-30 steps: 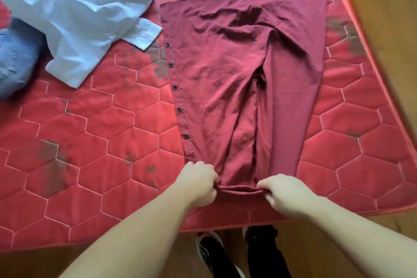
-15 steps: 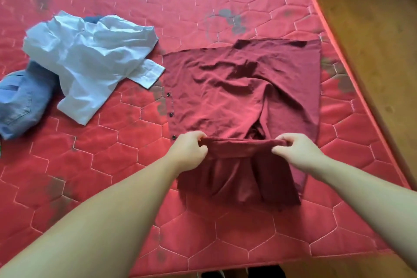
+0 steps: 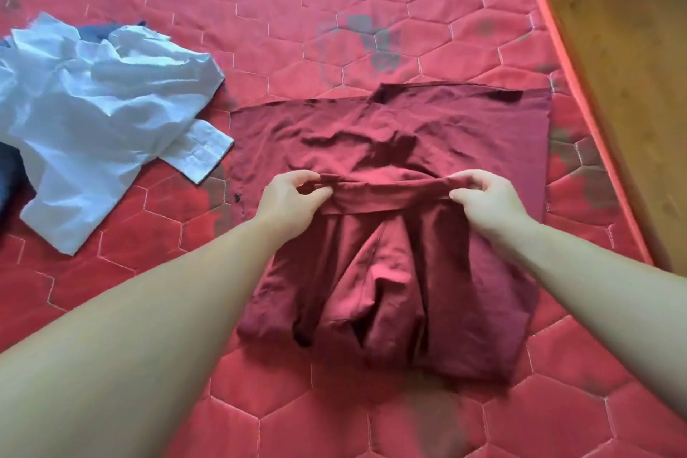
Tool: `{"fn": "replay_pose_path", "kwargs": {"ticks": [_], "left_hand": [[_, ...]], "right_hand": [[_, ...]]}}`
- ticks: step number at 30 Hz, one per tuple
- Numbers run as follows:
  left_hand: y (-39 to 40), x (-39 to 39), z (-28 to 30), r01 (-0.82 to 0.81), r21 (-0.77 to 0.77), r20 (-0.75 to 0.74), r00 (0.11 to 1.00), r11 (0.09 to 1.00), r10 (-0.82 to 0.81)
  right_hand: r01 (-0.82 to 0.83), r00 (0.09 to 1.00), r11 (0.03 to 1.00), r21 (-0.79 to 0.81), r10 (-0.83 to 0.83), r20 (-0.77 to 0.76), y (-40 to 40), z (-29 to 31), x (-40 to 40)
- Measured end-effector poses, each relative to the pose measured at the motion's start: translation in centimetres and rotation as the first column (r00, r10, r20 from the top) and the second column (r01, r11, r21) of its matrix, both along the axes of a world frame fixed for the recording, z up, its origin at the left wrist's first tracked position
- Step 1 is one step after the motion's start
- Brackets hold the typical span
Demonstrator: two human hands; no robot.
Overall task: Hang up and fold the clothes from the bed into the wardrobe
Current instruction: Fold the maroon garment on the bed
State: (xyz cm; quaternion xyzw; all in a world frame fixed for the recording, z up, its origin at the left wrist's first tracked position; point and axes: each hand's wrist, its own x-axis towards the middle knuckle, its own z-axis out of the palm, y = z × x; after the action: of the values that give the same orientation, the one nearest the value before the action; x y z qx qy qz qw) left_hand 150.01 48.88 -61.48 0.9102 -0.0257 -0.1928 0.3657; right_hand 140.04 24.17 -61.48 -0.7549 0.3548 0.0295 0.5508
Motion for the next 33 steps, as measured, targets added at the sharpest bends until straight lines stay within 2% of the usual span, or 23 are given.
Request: {"fn": "replay_pose_path", "kwargs": {"ticks": [3,6,8,9,11,12,15,17,19,21,22,23,25,26,27,29,31,33], "left_hand": [[-1.7,3.7,-0.4,-0.026,-0.073,-0.078,0.997,0.997,0.02],[-2.2,6.2,-1.7,-0.141,-0.193,-0.187,0.977,0.971,0.105],[-1.9,6.9,-3.1,-0.221,-0.225,-0.337,0.931,0.949,0.137],[-1.6,6.9,-3.9,-0.234,-0.213,-0.422,0.898,0.949,0.127],[-1.4,6.7,-5.0,-0.21,-0.182,-0.514,0.853,0.961,0.089],[-1.6,6.8,-5.4,-0.221,-0.181,-0.531,0.842,0.958,0.094],[-3.0,8.4,-5.0,-0.369,-0.34,-0.626,0.775,0.865,0.085],[-4.2,10.7,-4.7,-0.405,-0.427,-0.605,0.793,0.808,0.078],[-5.4,13.1,-4.6,-0.403,-0.437,-0.462,0.868,0.804,0.184],[-6.1,15.0,-4.8,-0.368,-0.328,-0.194,0.928,0.87,0.319],[-6.4,15.3,-4.9,-0.333,-0.217,-0.026,0.942,0.918,0.336],[-6.5,14.9,-4.9,-0.272,-0.109,0.142,0.948,0.956,0.286],[-6.8,12.8,-5.0,-0.038,0.037,0.386,0.922,0.999,0.021],[-7.0,11.3,-5.4,0.107,0.107,0.417,0.898,0.988,-0.142],[-7.2,9.6,-6.1,0.233,0.199,0.385,0.875,0.952,-0.294],[-7.5,7.1,-7.3,0.397,0.432,0.176,0.844,0.81,-0.507],[-7.0,6.7,-8.7,0.436,0.534,0.066,0.833,0.725,-0.55],[-6.5,7.4,-9.5,0.436,0.557,0.081,0.819,0.707,-0.568]], "right_hand": [[0.03,0.995,1.0,0.0,-0.03,0.096,-1.8,-0.4,4.0],[0.082,0.985,0.995,-0.049,-0.073,0.158,-2.9,-1.1,7.3],[0.083,0.993,0.992,-0.099,-0.074,0.091,-3.1,-2.2,8.0],[0.047,0.999,0.994,-0.101,-0.047,0.004,-3.1,-3.0,7.9],[-0.045,0.988,0.999,-0.02,0.042,-0.147,-2.7,-4.7,6.8],[-0.062,0.986,0.998,0.01,0.062,-0.154,-2.7,-5.4,6.5],[0.031,0.999,0.994,0.108,-0.033,0.013,-3.2,-5.7,7.6],[0.08,0.989,0.982,0.171,-0.1,0.112,-3.7,-4.9,9.7],[0.074,0.984,0.986,0.147,-0.096,0.153,-3.9,-4.2,12.0],[0.083,0.982,0.994,0.066,-0.093,0.166,-4.2,-4.3,14.0],[0.106,0.982,0.994,0.018,-0.108,0.157,-4.4,-4.7,14.8],[0.126,0.984,0.991,-0.043,-0.119,0.135,-4.5,-5.1,15.4],[0.111,0.993,0.977,-0.181,-0.1,0.068,-4.4,-6.0,15.5],[0.088,0.996,0.97,-0.227,-0.081,0.04,-4.1,-6.4,15.2],[0.055,0.998,0.963,-0.264,-0.052,0.019,-3.9,-6.8,14.9],[-0.023,1.0,0.942,-0.336,0.017,-0.021,-3.5,-7.1,14.5],[-0.034,0.999,0.929,-0.369,0.028,-0.02,-3.7,-7.2,14.9],[-0.028,1.0,0.918,-0.397,0.026,-0.01,-4.3,-7.4,15.6]]}}
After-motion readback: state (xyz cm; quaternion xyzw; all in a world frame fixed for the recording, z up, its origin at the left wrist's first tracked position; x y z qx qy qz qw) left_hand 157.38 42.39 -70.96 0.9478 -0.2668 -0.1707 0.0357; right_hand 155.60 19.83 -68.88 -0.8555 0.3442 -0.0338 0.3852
